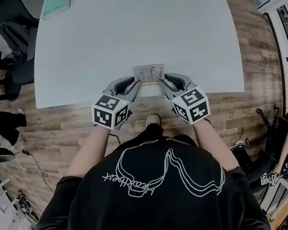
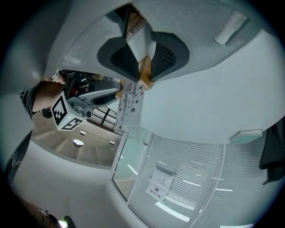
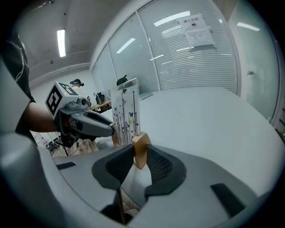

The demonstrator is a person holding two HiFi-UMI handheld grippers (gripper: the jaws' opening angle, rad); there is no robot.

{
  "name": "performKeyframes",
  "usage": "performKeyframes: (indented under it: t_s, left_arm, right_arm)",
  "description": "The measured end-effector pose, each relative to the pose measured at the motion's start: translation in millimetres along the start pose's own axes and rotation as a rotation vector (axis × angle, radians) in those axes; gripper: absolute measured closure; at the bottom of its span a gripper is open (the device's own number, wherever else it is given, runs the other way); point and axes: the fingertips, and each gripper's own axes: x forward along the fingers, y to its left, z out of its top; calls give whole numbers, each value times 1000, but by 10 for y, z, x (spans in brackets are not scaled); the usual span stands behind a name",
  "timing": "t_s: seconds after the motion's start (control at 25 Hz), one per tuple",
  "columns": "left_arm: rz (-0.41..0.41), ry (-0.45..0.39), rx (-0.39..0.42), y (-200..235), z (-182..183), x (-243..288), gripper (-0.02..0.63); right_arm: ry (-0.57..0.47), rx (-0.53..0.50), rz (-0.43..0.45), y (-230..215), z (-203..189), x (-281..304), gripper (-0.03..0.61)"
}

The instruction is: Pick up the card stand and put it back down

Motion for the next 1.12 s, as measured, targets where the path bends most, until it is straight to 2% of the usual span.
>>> performKeyframes:
  t_s: [0.44, 0.8, 1.12]
  left_arm:
    - [16, -9, -6, -121, 180, -52, 524]
    - [12, -54, 18, -398, 569, -230, 523]
    - [5, -118, -13, -631, 922, -575, 523]
  right_arm:
    - [-32, 1, -10, -36, 133, -159, 486]
    - [-88, -12, -20, -31, 447, -558, 486]
    - [-133, -47, -9, 152, 799, -957, 486]
